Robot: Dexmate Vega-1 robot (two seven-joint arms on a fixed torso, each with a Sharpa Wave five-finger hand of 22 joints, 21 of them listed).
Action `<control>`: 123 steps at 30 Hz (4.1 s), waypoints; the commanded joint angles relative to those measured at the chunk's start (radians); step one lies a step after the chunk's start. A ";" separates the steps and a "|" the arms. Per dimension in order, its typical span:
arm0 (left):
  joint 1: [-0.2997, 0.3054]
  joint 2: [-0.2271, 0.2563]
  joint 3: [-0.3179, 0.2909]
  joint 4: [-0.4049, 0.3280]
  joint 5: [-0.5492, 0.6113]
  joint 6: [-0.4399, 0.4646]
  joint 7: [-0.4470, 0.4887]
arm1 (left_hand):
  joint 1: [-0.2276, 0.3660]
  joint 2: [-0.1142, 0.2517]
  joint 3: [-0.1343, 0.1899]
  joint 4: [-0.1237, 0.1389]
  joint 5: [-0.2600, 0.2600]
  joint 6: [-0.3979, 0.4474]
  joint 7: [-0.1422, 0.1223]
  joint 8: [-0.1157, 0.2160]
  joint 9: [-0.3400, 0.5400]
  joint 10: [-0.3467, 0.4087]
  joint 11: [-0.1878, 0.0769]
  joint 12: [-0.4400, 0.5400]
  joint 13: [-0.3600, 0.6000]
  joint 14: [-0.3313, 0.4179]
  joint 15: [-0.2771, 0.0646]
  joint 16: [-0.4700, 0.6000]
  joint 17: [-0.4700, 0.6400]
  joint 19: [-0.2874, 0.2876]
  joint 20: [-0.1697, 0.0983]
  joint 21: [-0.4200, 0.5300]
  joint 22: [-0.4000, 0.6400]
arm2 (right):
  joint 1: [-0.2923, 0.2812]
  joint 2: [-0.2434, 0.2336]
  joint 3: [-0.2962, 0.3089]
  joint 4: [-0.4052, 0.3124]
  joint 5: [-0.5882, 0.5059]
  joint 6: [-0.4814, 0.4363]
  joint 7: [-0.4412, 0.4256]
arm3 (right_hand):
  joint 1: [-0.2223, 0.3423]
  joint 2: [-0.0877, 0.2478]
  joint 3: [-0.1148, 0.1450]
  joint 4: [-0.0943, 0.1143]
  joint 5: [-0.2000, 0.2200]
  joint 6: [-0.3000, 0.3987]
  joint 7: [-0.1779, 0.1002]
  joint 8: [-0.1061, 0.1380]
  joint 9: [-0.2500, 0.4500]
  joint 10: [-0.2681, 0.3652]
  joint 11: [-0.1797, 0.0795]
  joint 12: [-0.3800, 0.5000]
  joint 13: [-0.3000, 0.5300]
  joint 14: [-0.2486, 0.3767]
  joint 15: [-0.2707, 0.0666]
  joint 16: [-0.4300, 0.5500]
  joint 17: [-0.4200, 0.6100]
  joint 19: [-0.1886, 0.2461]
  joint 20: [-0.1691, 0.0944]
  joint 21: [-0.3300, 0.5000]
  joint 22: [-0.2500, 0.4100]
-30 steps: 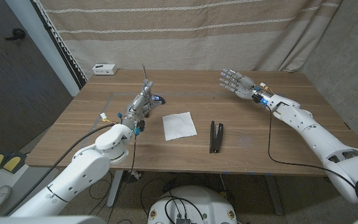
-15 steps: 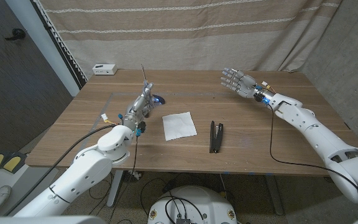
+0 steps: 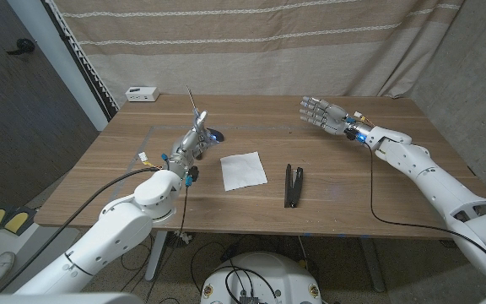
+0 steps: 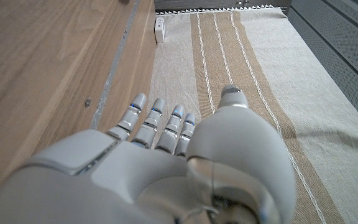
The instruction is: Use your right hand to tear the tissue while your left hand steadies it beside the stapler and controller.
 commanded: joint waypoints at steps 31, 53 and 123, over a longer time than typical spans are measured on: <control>0.099 0.131 -0.147 -0.176 -0.124 0.232 0.023 | -0.079 -0.016 -0.001 0.001 -0.028 -0.226 0.143 0.443 0.275 -0.015 0.019 -0.020 -0.031 -0.020 -0.089 -0.010 -0.004 -0.007 0.014 -0.023 -0.017 | -0.023 -0.097 -0.102 -0.159 -0.205 0.052 -0.153 | -0.014 0.004 -0.003 -0.011 0.013 -0.010 -0.006 0.010 0.000 -0.007 -0.020 0.018 -0.005 -0.035 -0.116 0.000 -0.025 -0.042 0.003 -0.052 0.004; 0.177 0.150 -0.228 -0.243 -0.191 0.281 0.039 | -0.084 -0.012 0.002 -0.003 -0.026 -0.209 0.147 0.446 0.275 -0.005 0.016 -0.014 -0.039 -0.025 -0.090 -0.017 -0.013 -0.004 0.008 -0.028 -0.022 | -0.023 -0.132 -0.174 -0.260 -0.339 0.071 -0.216 | 0.023 0.011 0.014 -0.043 0.026 0.043 -0.055 0.032 -0.005 0.073 -0.078 0.067 0.000 -0.051 -0.138 0.005 -0.035 -0.057 -0.007 -0.093 0.006; 0.193 0.172 -0.308 -0.256 -0.259 0.366 0.020 | -0.072 0.000 0.009 -0.012 -0.007 -0.182 0.146 0.445 0.275 0.007 0.015 0.009 -0.046 -0.028 -0.094 -0.026 -0.027 -0.010 -0.006 -0.044 -0.029 | -0.025 -0.132 -0.346 -0.469 -0.770 0.035 -0.428 | 0.007 -0.003 -0.005 -0.052 0.054 -0.172 0.018 -0.005 -0.010 0.083 -0.062 0.122 0.038 -0.078 -0.125 0.015 -0.054 -0.036 0.015 -0.162 0.008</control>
